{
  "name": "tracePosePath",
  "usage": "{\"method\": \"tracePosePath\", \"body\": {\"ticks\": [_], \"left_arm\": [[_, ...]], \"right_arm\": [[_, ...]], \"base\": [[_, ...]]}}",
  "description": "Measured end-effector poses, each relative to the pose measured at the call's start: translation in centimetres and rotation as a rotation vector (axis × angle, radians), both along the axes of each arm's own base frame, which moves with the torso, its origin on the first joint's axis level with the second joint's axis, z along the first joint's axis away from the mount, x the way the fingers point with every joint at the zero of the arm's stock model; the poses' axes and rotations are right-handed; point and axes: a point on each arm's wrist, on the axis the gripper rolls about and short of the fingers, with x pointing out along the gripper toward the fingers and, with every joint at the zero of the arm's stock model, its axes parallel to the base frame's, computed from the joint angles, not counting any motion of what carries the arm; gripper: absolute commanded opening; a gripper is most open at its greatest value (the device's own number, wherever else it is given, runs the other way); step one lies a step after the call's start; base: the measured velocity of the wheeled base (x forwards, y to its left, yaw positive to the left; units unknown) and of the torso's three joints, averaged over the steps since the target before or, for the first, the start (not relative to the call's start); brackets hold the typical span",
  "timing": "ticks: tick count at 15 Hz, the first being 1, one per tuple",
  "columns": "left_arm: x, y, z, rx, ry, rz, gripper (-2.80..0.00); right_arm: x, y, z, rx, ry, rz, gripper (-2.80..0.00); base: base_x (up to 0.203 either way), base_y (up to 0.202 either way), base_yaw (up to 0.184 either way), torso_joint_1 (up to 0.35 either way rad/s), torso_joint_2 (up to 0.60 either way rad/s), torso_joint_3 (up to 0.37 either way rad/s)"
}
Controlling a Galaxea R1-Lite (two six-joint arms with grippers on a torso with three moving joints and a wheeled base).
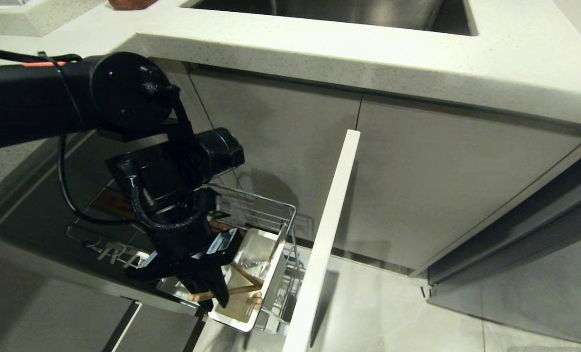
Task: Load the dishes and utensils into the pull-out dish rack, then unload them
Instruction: Take the chopsticks out of the cupboard
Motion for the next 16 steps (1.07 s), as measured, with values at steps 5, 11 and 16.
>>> {"method": "tracePosePath", "body": {"ticks": [5,11,16], "left_arm": [[-1.3,0.5,2.2,-0.043,-0.076,0.017,-2.80],[-3.7,1.6,4.6,-0.083,-0.155,0.026,-2.80],[-6.1,2.2,6.3,-0.127,-0.198,0.044,-2.80]], "right_arm": [[0.0,0.0,0.0,0.000,0.000,0.000,-2.80],[0.0,0.0,0.0,0.000,0.000,0.000,-2.80],[0.0,0.0,0.0,0.000,0.000,0.000,-2.80]], "base": [[0.000,0.000,0.000,0.000,0.00,0.000],[0.000,0.000,0.000,0.000,0.00,0.000],[0.000,0.000,0.000,0.000,0.00,0.000]]}}
